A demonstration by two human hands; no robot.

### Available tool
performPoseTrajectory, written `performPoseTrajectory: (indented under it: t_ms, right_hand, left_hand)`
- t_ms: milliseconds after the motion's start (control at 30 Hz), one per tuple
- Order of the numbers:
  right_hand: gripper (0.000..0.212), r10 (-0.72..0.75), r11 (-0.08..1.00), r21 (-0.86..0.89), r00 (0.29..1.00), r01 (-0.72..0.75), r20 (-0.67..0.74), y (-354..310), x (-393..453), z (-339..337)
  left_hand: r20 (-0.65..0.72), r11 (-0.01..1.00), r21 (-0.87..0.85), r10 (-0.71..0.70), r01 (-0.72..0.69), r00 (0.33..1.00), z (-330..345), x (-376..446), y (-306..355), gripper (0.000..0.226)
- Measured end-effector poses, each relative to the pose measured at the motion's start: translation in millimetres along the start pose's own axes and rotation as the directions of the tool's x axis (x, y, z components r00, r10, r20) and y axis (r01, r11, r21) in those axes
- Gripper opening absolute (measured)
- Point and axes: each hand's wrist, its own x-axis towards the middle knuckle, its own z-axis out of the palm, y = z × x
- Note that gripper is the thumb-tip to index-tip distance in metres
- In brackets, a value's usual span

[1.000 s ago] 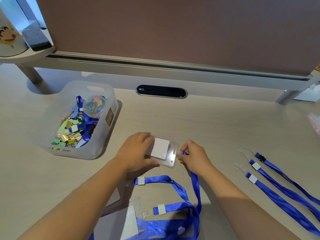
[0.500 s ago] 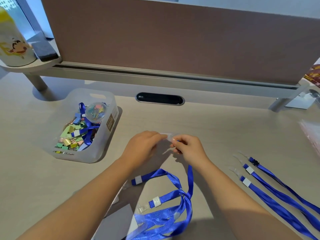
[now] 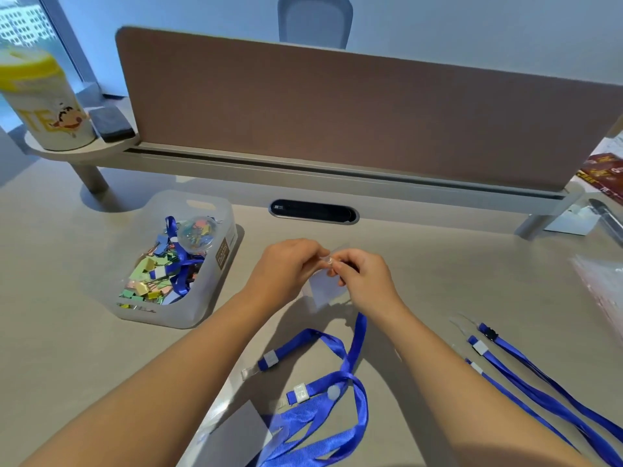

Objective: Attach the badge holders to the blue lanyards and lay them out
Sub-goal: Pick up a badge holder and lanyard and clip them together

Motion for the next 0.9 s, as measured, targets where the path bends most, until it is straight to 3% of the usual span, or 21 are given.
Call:
performPoseTrajectory:
  t_ms: [233, 367, 500, 733, 900]
  right_hand:
    - [0.021, -0.203, 0.977, -0.081, 0.976, 0.196, -0.078, -33.5, 3.8, -16.9]
    - [0.020, -0.258, 0.966, -0.043, 0.960, 0.255, -0.108, -57.1, 3.6, -26.3]
    - [0.021, -0.303, 0.953, -0.048, 0.947, 0.300, -0.104, -78.9, 0.8, -31.2]
    - [0.020, -0.331, 0.942, -0.090, 0.938, 0.323, -0.102, -109.5, -2.0, -36.1]
    - [0.020, -0.349, 0.937, -0.050, 0.934, 0.346, -0.079, -131.6, 0.4, -46.5]
  left_hand:
    - [-0.127, 0.996, -0.082, -0.028, 0.017, 0.992, -27.7, 20.5, 19.0, 0.037]
    - [-0.223, 0.996, -0.088, -0.033, 0.013, 0.974, -43.2, 28.3, 33.7, 0.040]
    - [-0.317, 0.990, -0.135, -0.085, 0.044, 0.945, -56.8, 32.7, 46.8, 0.024]
    - [-0.382, 0.961, -0.248, -0.213, 0.122, 0.899, -80.3, 40.0, 62.5, 0.016]
    - [-0.353, 0.959, -0.272, -0.173, 0.076, 0.920, -106.2, 47.5, 71.3, 0.014]
